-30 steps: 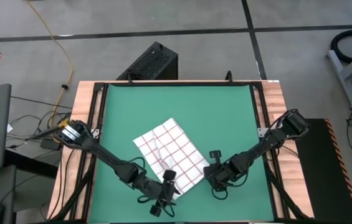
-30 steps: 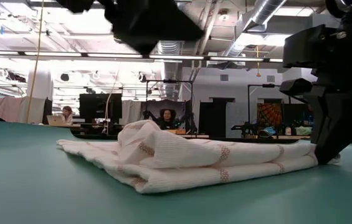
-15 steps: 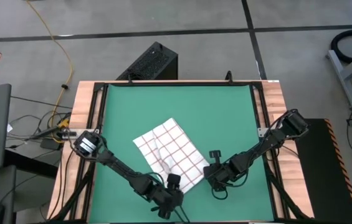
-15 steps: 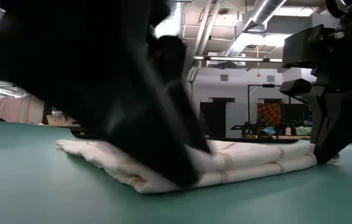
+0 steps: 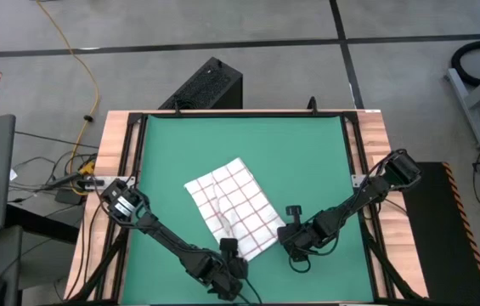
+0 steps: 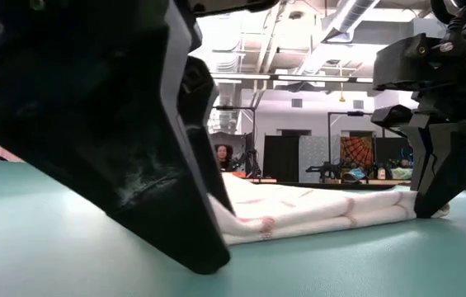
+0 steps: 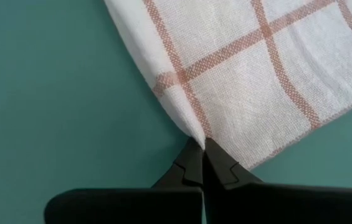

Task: Roll towel into tight, uniform cylinder
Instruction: Roll the white towel

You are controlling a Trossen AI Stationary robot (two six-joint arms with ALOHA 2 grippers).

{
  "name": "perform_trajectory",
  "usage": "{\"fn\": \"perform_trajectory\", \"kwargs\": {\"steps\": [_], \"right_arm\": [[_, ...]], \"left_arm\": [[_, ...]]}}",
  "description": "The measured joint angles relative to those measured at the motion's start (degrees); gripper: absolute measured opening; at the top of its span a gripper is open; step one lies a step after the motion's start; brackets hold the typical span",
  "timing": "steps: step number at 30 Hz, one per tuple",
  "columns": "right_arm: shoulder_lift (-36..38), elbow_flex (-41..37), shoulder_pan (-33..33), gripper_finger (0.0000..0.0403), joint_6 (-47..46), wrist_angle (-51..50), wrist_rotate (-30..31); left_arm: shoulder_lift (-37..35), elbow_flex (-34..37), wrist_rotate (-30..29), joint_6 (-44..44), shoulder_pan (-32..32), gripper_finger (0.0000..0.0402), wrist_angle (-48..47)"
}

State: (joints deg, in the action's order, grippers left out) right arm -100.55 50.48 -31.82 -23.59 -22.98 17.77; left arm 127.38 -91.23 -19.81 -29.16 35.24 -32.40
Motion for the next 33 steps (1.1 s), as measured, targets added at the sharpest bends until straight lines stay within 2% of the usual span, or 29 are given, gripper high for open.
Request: {"fn": "perform_trajectory", "kwargs": {"steps": [10,16,22,28,33], "right_arm": [[0.0,0.0,0.0,0.0008,-1.8,0.1,0.1],[0.0,0.0,-1.1,0.0008,-2.0,-0.1,0.6],[1.5,2.5,-1.5,0.0008,-2.0,-5.6,3.0],[2.0,6.2,-0.5,0.0008,-0.1,-10.3,4.6],[2.0,10.5,0.1,0.0008,0.5,-15.7,8.6]], "left_arm": [[-0.2,2.8,-1.0,-6.4,0.4,0.0069,-0.5],[-0.6,5.5,2.6,-10.7,-0.4,0.0009,1.3],[-1.6,3.6,3.7,-12.0,-1.3,0.0002,-1.7],[-2.3,-2.1,0.6,-11.9,-2.8,0.0001,-16.1],[-2.5,-9.3,-1.9,-9.7,-3.2,0.0000,-26.8]]}}
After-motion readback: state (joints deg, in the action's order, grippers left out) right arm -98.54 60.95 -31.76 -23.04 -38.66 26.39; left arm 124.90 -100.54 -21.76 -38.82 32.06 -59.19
